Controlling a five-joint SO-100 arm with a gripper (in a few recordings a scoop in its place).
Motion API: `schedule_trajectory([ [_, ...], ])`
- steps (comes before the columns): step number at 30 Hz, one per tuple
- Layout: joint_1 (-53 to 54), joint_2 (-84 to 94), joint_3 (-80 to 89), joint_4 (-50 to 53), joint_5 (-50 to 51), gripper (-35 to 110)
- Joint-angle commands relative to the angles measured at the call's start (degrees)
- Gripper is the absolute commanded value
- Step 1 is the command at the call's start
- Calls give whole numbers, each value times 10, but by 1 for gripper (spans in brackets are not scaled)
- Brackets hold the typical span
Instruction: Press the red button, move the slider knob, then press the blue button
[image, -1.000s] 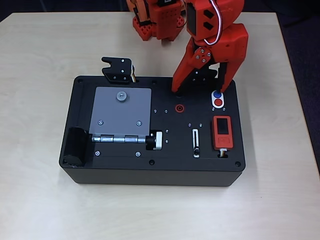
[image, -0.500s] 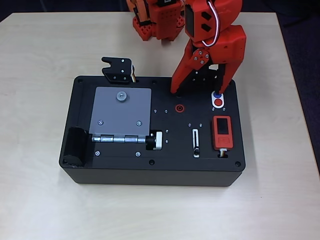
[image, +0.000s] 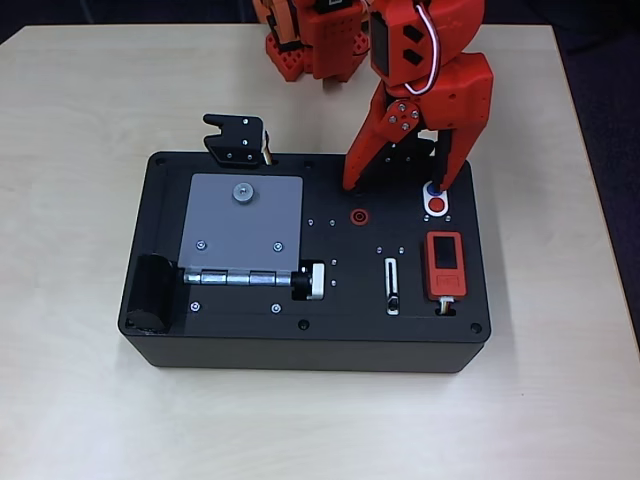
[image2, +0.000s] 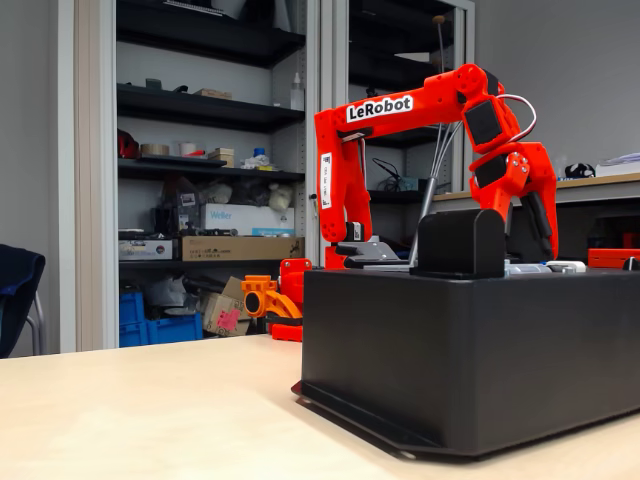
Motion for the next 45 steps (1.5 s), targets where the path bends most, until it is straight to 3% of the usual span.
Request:
schedule_trajectory([
  [1,-8,20,8,4,7,40],
  [45,-11,7,38,-19,3,39],
])
